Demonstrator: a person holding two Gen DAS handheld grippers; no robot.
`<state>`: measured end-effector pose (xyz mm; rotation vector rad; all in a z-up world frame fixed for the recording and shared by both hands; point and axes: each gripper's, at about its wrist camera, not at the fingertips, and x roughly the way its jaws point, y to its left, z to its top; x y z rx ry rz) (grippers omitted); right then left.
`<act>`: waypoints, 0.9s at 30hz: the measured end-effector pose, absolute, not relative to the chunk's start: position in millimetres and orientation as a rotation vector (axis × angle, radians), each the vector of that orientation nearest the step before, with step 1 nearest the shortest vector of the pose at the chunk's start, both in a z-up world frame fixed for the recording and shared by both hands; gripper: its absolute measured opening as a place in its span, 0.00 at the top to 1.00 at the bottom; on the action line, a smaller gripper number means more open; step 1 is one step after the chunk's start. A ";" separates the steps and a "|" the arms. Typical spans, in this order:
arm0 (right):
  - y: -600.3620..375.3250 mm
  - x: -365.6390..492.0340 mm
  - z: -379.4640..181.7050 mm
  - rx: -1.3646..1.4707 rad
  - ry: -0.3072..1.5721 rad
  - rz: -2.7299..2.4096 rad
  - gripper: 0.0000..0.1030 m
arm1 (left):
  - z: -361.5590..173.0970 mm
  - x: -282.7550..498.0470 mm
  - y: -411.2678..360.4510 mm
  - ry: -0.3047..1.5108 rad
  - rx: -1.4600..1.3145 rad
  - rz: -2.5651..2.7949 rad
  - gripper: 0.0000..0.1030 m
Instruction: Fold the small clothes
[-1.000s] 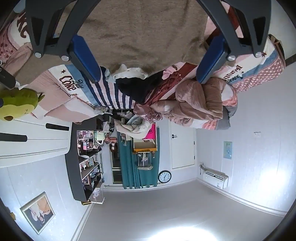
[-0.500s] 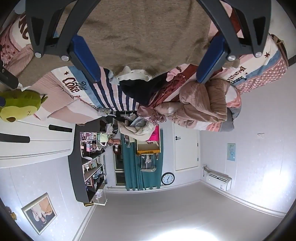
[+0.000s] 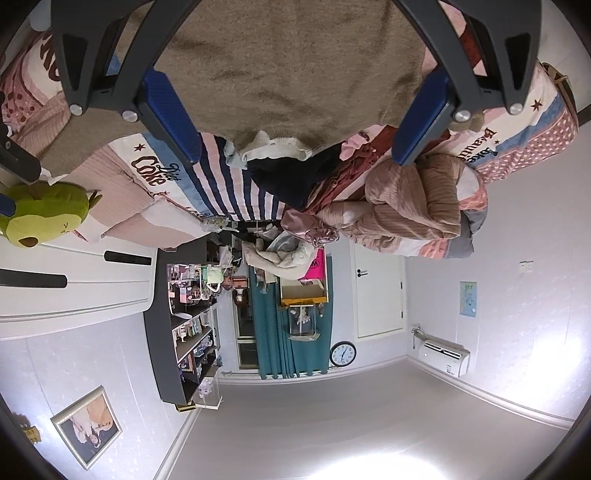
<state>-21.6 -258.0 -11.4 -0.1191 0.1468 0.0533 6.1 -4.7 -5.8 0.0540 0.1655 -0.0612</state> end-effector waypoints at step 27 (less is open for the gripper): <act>-250.1 -25.6 -10.5 -0.111 0.156 0.073 0.00 | -4.8 14.9 -7.9 0.185 0.066 -0.044 0.01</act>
